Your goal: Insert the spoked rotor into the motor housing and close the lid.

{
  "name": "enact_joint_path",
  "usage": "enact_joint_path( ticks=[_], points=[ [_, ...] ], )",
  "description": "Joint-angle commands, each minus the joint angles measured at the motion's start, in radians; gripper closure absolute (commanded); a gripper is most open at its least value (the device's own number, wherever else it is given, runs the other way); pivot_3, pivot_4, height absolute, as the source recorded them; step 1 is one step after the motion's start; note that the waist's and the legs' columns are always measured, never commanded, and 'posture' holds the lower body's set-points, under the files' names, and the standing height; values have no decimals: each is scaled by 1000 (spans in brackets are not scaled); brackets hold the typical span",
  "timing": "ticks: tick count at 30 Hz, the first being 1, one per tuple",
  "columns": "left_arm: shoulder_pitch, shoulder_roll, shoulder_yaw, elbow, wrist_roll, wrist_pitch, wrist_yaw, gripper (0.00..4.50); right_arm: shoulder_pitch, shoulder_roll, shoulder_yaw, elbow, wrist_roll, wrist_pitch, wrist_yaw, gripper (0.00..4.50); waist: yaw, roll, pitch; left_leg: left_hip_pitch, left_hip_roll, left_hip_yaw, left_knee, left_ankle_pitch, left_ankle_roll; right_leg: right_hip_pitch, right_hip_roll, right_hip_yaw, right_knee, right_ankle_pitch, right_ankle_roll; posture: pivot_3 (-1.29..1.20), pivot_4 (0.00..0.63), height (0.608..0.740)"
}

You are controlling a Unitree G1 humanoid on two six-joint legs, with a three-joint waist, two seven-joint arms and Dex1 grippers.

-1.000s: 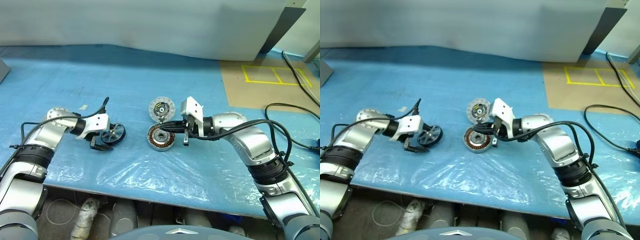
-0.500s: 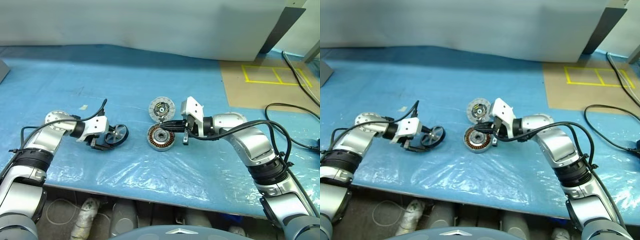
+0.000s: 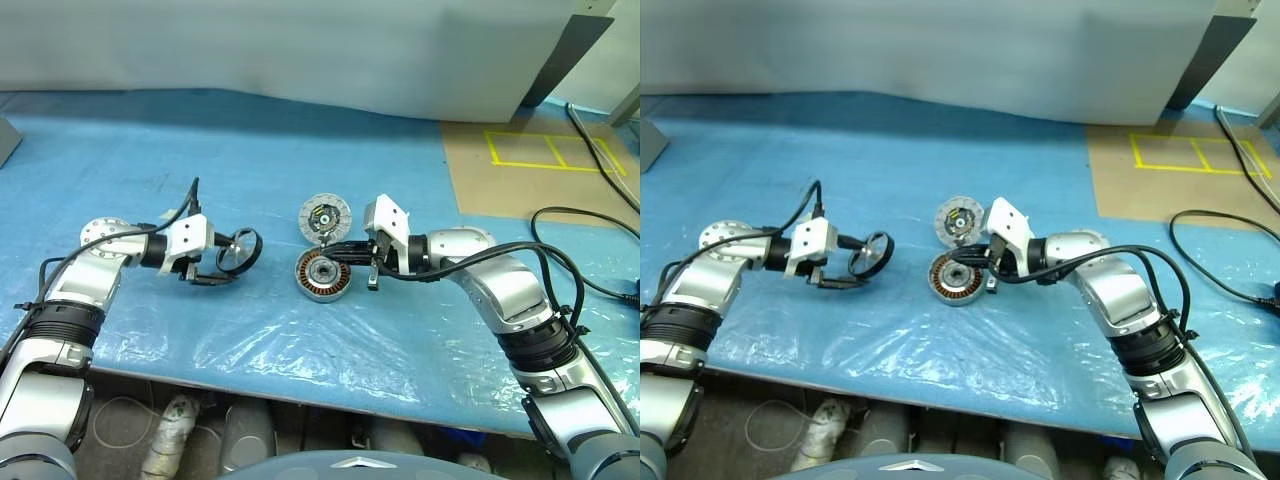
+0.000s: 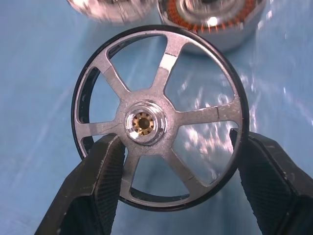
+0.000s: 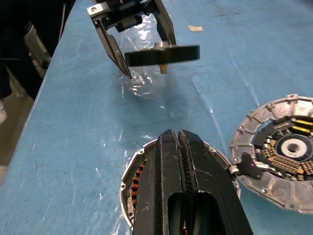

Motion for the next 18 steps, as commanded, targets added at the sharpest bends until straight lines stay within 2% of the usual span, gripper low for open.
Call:
enact_joint_path(
  ticks=[1,8,13,18],
  points=[
    [31,-48,25,-132,-72,50,39,1339,13,-22,-87,-31,40,8,-13,4500,0,0,0,0,0,0,0,0,0,0,0,0,0,0,0,0,150,740],
    [59,-156,-52,-292,-106,156,60,1339,34,-47,-176,-42,75,48,-50,4500,1,0,0,0,0,0,0,0,0,0,0,0,0,0,0,0,150,740],
    [11,-225,-93,-240,-85,160,70,1339,53,-55,-189,-64,74,63,-77,4500,0,0,0,0,0,0,2,0,0,0,0,0,0,0,0,0,150,740],
    [-38,-262,-145,-128,-2,67,80,1339,78,-56,-192,-91,76,75,-96,4500,-1,0,0,0,0,0,2,0,1,0,0,1,0,0,0,0,150,740]
  ],
)
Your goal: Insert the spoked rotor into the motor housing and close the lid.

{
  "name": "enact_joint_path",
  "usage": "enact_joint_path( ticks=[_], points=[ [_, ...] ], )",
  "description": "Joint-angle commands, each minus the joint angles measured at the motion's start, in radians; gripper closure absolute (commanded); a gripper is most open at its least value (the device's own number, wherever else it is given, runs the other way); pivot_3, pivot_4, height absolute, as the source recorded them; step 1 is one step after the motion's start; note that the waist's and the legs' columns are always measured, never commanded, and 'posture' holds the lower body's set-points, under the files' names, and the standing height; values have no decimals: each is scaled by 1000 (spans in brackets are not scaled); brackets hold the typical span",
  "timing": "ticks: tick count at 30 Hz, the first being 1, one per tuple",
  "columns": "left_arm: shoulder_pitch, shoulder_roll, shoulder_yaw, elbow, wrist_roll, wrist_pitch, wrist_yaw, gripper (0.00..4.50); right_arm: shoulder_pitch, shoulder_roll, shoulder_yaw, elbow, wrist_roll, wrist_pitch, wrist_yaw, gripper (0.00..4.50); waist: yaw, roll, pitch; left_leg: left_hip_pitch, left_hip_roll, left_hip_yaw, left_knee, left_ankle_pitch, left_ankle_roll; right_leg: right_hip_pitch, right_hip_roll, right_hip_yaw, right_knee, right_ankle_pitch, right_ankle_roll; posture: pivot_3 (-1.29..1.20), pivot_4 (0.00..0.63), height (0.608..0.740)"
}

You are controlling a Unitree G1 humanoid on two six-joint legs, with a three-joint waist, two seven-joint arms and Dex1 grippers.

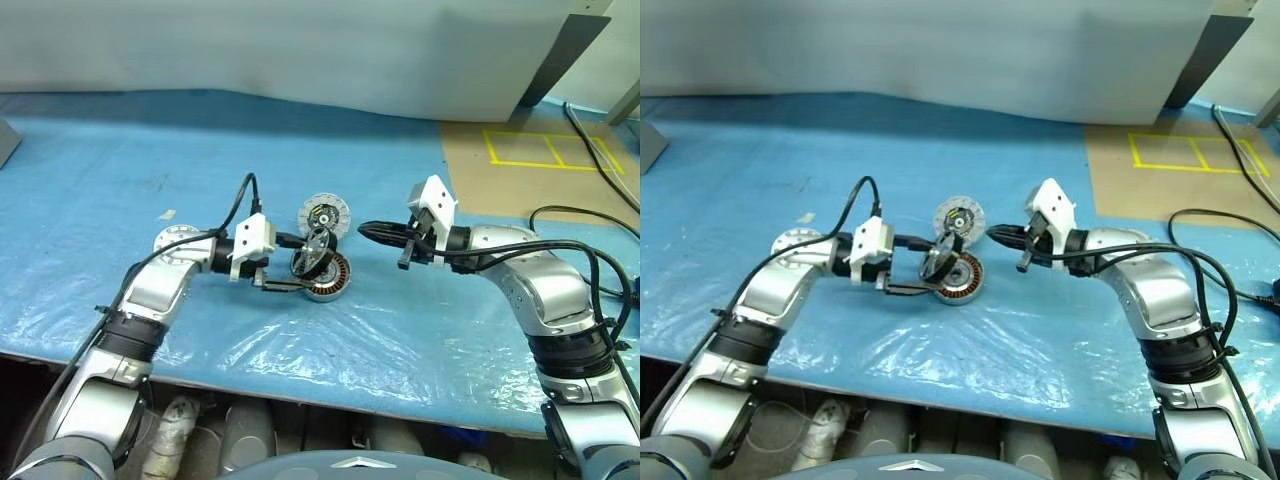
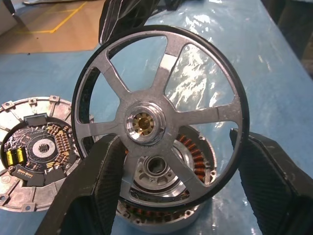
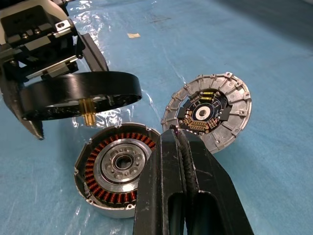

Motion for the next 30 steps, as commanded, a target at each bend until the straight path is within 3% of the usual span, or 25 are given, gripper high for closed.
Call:
enact_joint_path(
  ticks=[1,10,24,28,30],
  points=[
    [-40,-13,-32,57,48,-60,-3,1339,10,-8,-24,-57,23,6,-15,4500,0,0,0,0,0,0,0,0,0,0,0,0,0,0,0,0,150,740],
    [-111,-43,-69,199,128,-166,-4,1339,48,-17,-37,-94,22,24,-51,4500,3,0,0,0,0,0,0,0,0,0,0,0,0,0,0,0,150,740],
    [-120,-40,-71,249,181,-215,13,1339,61,-13,-18,-95,16,17,-71,4500,4,0,0,0,0,0,0,0,0,0,0,0,0,0,0,0,150,740],
    [-123,-23,-70,248,171,-220,-16,97,51,-6,-11,-81,12,9,-69,4500,4,0,0,0,0,0,0,0,0,0,0,0,0,0,0,0,150,740],
    [-118,-18,-67,232,160,-216,-25,44,48,-3,-6,-76,10,6,-71,4500,4,0,0,0,0,0,0,0,0,0,0,0,0,0,0,0,150,740]
  ],
)
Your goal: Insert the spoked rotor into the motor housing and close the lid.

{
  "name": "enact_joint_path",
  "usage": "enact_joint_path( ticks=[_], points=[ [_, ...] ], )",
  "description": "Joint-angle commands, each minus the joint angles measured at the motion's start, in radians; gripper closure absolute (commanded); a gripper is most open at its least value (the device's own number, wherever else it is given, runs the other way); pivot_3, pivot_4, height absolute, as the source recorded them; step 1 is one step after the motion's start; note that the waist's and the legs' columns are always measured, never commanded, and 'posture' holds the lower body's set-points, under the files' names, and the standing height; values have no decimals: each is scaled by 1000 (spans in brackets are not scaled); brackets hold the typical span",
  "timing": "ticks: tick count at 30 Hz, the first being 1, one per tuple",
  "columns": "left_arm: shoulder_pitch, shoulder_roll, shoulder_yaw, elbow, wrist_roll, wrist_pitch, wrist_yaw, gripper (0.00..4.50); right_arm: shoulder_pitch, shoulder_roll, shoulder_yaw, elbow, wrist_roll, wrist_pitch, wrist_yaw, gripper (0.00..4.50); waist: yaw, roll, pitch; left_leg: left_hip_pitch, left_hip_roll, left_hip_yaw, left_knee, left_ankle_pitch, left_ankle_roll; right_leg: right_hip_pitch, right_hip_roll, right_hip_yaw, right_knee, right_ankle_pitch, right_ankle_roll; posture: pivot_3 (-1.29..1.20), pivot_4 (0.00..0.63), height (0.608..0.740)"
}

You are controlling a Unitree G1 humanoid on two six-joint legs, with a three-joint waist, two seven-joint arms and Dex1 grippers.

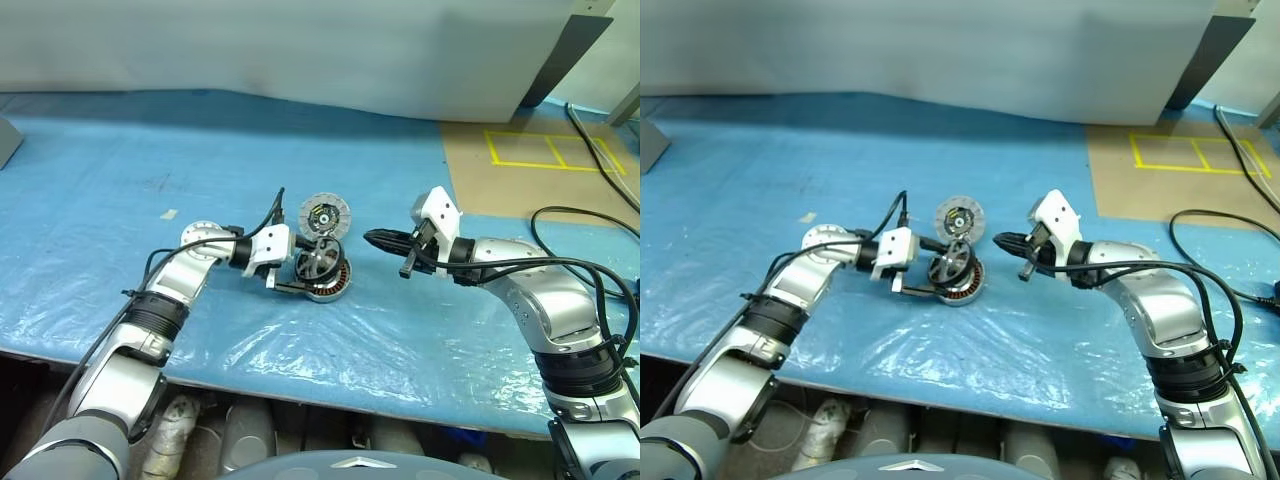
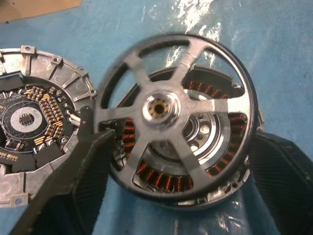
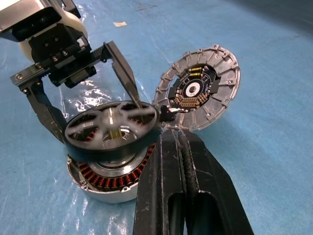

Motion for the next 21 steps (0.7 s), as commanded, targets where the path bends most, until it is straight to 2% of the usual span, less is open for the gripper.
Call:
enact_joint_path(
  ticks=[1,11,16,21],
  points=[
    [-2,17,16,-36,-17,-4,-9,44,-17,8,3,-16,6,-20,-1,4500,0,0,0,0,0,0,0,0,0,0,0,0,0,0,0,0,150,740],
    [-7,52,130,-172,-194,165,-34,44,-18,18,9,-29,22,-10,10,4500,3,0,0,0,0,0,0,0,0,0,0,0,0,0,0,0,150,740],
    [-15,91,188,-181,-221,237,-1,44,-50,33,45,-37,53,0,52,4500,1,0,0,0,0,0,0,0,0,0,0,0,0,0,0,0,150,740],
    [-24,46,208,-94,-166,238,144,44,-110,120,138,99,7,-52,60,4500,-3,0,0,0,0,0,0,0,0,0,0,0,0,0,0,0,150,740]
  ],
)
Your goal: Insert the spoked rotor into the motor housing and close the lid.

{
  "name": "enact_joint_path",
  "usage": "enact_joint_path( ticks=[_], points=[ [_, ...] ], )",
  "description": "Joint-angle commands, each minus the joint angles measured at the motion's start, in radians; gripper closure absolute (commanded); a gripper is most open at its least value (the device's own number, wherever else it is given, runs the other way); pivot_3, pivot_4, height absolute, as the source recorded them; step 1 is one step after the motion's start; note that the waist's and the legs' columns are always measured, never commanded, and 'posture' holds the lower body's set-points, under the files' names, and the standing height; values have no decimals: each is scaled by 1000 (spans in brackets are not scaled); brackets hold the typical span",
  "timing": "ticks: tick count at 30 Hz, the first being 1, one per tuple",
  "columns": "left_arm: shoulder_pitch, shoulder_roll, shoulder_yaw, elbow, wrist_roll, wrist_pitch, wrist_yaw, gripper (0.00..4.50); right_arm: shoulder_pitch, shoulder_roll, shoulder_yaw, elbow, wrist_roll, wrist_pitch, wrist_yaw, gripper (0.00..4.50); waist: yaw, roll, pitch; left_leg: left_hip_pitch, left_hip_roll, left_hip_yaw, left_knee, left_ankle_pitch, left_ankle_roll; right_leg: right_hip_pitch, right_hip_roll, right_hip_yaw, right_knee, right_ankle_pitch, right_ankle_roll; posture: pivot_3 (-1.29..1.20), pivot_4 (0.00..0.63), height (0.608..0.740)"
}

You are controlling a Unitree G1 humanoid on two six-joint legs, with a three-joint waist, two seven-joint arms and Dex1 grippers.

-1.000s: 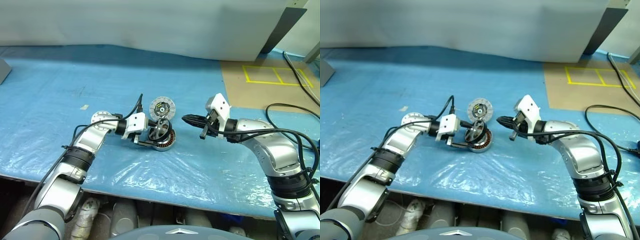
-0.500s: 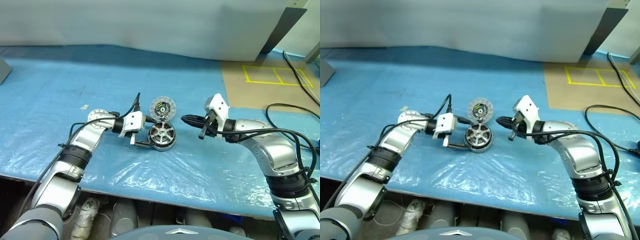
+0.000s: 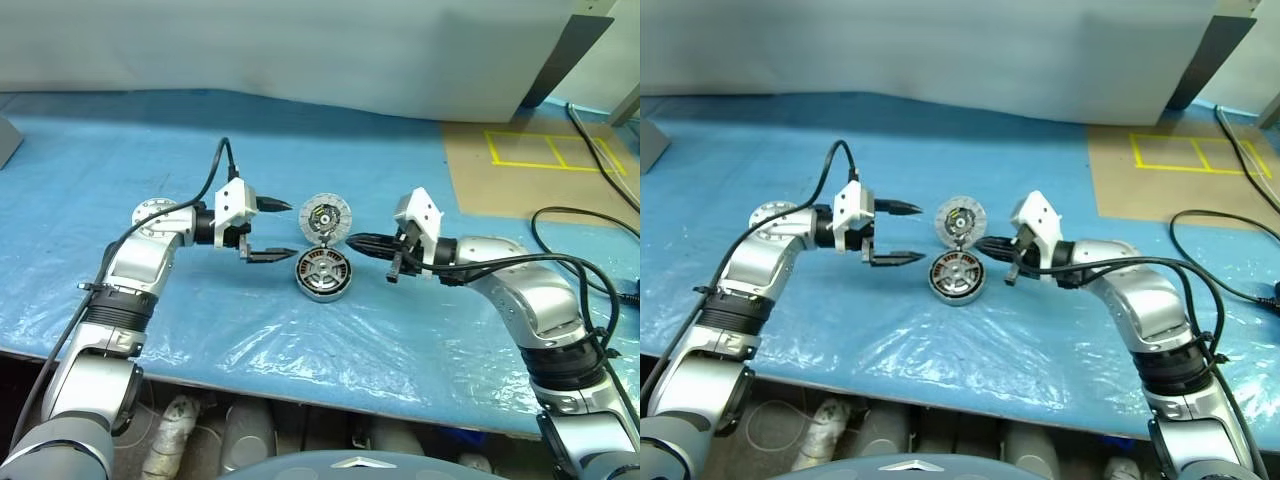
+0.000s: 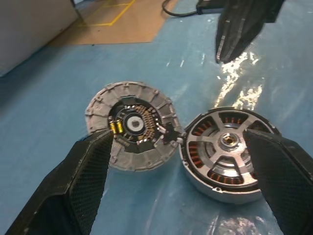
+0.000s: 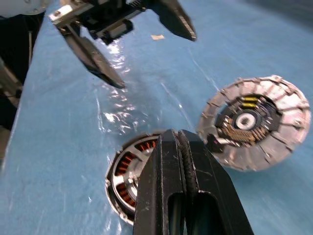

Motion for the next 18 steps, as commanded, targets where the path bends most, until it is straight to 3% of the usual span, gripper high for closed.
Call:
enact_joint_path(
  ticks=[1,5,10,18],
  points=[
    [-30,-41,29,49,27,10,120,44,-38,64,60,89,-15,-37,16,4500,-1,0,0,0,0,0,0,0,0,0,0,0,0,0,0,0,150,740],
    [-31,-69,50,46,-3,63,159,44,-32,93,149,230,-89,-86,48,4500,0,0,0,-2,0,-1,1,0,0,0,0,-1,0,0,0,0,150,740],
    [-59,-85,100,65,-49,146,199,44,5,45,293,373,-266,-247,81,4500,-1,0,0,-2,0,-1,1,0,0,0,0,-2,0,0,0,0,150,740],
    [-186,-142,166,295,-55,143,298,44,-23,102,54,216,15,-51,108,4500,7,-1,0,6,0,-1,2,0,0,9,-1,-1,-1,0,0,0,150,740]
  ],
)
